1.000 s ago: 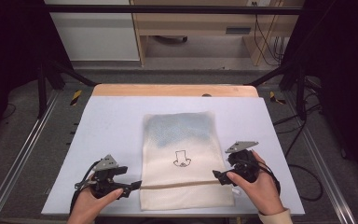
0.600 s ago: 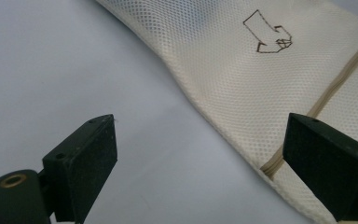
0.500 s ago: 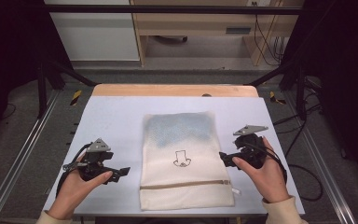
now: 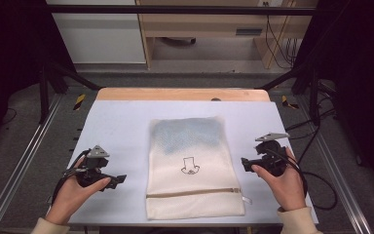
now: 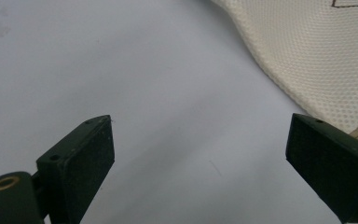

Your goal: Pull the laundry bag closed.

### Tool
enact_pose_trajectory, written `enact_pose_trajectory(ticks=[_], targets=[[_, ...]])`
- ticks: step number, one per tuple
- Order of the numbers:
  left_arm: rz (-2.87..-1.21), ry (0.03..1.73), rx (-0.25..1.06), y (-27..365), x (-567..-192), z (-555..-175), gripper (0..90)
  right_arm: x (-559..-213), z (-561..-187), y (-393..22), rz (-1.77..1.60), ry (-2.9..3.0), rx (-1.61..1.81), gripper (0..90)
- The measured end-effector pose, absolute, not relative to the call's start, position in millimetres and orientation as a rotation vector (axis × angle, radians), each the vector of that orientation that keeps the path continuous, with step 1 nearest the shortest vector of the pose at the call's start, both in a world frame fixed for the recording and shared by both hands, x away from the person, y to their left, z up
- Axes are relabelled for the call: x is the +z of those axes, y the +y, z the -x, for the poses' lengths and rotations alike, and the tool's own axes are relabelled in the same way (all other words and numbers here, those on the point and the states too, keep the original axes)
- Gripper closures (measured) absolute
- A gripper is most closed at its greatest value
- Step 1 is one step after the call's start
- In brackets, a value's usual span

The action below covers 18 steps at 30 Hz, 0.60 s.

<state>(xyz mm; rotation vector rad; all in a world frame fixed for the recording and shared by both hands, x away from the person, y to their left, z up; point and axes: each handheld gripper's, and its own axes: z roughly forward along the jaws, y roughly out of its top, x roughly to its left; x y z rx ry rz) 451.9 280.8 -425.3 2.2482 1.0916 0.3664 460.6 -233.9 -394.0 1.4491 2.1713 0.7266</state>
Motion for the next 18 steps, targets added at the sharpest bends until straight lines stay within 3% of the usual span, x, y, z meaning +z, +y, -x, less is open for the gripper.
enact_pose_trajectory(ticks=[18], targets=[[-2.273, 1.133, 0.450, 306, -447, -445, 6.5, -430, -439, -267, -1.534, 2.164, 0.735, 7.0]])
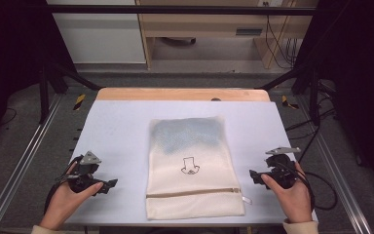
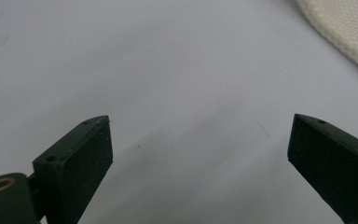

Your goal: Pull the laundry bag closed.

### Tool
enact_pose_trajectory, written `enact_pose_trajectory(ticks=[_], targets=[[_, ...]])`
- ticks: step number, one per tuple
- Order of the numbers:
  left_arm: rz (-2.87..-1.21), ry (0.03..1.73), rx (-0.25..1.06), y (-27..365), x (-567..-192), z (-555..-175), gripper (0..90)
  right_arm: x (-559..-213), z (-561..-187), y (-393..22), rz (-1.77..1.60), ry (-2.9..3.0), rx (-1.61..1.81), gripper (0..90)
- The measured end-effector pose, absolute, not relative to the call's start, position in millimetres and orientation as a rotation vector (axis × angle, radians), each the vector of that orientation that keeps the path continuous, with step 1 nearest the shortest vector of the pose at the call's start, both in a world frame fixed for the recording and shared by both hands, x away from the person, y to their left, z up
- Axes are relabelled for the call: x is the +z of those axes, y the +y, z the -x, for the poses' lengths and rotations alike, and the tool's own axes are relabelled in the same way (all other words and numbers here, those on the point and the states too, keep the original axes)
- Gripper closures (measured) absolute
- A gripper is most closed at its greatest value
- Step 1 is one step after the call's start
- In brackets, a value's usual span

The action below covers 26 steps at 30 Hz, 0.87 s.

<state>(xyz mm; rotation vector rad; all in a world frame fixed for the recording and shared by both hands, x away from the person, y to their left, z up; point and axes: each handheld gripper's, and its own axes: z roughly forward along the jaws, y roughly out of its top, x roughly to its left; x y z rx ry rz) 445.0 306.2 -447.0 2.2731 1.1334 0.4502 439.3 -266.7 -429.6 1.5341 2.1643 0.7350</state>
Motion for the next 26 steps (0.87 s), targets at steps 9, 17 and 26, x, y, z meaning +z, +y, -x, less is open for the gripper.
enact_pose_trajectory(ticks=[9, 17, 26], targets=[[-2.288, 1.173, 0.482, 320, -454, -446, 6.4, -446, -430, -287, -1.598, 2.131, 0.761, 7.8], [-2.259, 1.188, 0.532, 328, -464, -440, 5.4, -459, -421, -292, -1.604, 2.131, 0.814, 7.7], [-2.254, 1.093, 0.584, 317, -466, -434, 6.0, -466, -415, -284, -1.532, 2.145, 0.898, 7.5]])
